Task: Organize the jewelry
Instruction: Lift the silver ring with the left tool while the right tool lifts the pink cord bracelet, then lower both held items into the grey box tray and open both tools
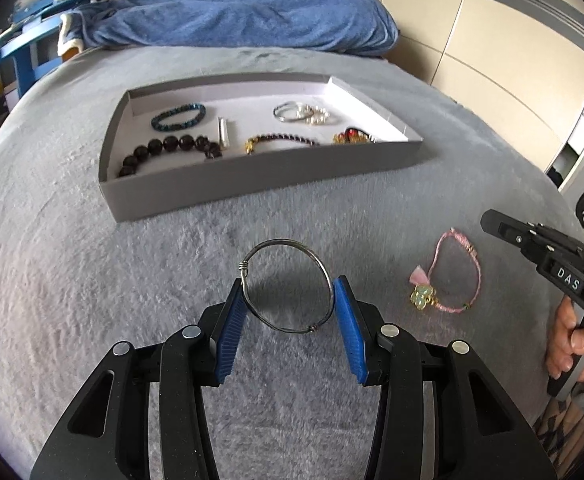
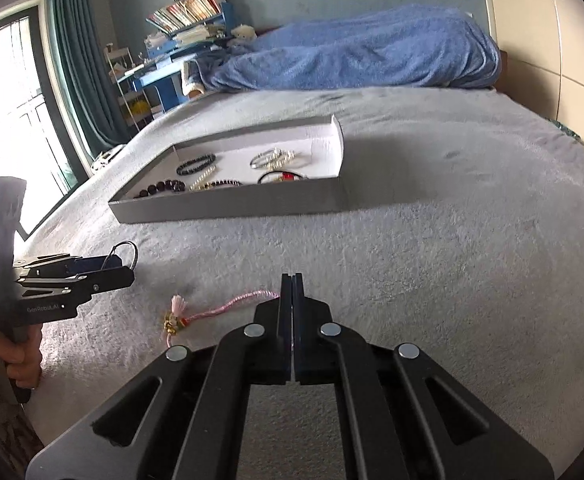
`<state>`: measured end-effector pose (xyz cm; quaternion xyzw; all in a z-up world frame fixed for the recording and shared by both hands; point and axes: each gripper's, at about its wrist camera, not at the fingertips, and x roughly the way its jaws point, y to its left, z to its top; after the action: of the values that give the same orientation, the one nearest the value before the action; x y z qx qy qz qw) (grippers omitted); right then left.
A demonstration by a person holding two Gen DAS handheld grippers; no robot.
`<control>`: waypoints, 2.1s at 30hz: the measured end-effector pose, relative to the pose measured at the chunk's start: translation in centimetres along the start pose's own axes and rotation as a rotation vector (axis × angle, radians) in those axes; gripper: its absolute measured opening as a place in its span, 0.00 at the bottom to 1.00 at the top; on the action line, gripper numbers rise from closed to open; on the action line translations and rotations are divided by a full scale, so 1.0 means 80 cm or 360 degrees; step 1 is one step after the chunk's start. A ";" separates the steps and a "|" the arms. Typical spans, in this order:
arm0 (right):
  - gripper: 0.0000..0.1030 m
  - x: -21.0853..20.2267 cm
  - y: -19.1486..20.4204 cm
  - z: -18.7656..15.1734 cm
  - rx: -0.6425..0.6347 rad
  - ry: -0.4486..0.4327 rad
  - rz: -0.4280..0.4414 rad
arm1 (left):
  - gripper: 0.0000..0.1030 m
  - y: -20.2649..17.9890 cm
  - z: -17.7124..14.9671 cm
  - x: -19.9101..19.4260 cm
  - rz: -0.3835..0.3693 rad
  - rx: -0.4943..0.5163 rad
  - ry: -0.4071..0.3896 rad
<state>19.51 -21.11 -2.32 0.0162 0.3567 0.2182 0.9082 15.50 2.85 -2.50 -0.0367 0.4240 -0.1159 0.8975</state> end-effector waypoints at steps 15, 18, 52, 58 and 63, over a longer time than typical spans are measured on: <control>0.17 0.038 0.006 -0.010 -0.0036 0.0220 -0.0006 | 0.46 -0.004 -0.003 0.011 0.0023 0.0031 0.0067; 0.06 0.038 0.013 -0.011 -0.0081 0.0217 0.0007 | 0.49 -0.007 -0.003 0.011 0.0048 0.0049 0.0068; 0.05 -0.019 0.050 0.108 -0.0207 -0.0212 0.0149 | 0.46 -0.007 0.076 -0.039 0.0101 0.0156 -0.0174; 0.05 -0.022 0.061 0.159 -0.0264 -0.0279 0.0161 | 0.46 0.005 0.106 -0.041 0.0104 0.0132 -0.0218; 0.05 -0.007 0.070 0.194 -0.0291 -0.0288 0.0163 | 0.46 0.018 0.134 -0.030 0.0115 0.0121 -0.0226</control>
<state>27.16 -14.32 10.62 -0.0288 0.2506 0.2936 0.9221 22.50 4.51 5.92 0.0047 0.3558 -0.0967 0.9296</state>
